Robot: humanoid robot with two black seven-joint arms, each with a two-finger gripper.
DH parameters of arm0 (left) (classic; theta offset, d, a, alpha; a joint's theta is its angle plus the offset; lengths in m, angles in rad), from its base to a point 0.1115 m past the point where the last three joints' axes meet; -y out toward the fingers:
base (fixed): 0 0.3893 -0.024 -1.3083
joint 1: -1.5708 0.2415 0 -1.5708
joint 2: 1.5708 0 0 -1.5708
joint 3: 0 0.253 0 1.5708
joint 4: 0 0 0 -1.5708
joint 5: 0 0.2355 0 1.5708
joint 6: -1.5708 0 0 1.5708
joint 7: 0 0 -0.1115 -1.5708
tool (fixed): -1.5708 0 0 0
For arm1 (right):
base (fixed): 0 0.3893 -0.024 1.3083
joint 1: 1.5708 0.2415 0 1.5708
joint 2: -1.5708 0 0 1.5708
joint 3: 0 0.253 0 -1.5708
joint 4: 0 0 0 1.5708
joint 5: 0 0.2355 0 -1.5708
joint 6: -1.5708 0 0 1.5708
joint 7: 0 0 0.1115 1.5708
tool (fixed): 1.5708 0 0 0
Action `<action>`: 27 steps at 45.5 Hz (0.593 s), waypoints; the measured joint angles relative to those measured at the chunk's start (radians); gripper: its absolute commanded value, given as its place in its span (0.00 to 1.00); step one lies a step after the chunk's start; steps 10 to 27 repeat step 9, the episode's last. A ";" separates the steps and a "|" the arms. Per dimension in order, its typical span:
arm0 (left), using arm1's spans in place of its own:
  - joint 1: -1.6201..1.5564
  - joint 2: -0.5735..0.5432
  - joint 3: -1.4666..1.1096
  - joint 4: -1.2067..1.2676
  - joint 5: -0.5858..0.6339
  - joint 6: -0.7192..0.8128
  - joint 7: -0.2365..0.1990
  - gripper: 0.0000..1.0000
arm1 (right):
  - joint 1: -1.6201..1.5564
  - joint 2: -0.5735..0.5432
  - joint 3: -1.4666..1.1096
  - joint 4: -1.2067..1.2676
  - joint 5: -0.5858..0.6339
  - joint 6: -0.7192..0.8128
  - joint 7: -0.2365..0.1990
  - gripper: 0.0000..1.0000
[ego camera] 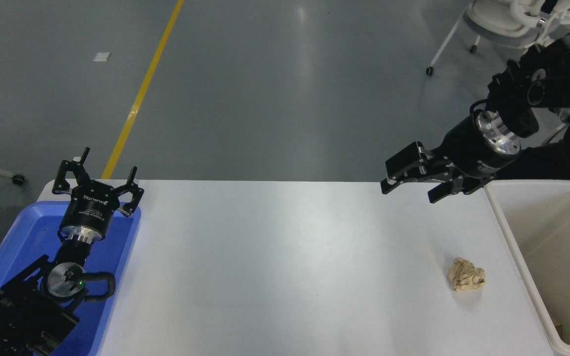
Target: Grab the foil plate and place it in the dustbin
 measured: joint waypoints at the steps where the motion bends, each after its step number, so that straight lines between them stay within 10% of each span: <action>1: 0.000 0.000 0.000 0.000 0.000 0.000 0.000 1.00 | 0.012 0.009 -0.004 0.007 0.012 0.003 0.000 1.00; 27: 0.000 0.000 -0.001 0.000 0.000 0.001 -0.001 1.00 | 0.088 0.058 -0.030 0.052 0.085 0.018 0.001 1.00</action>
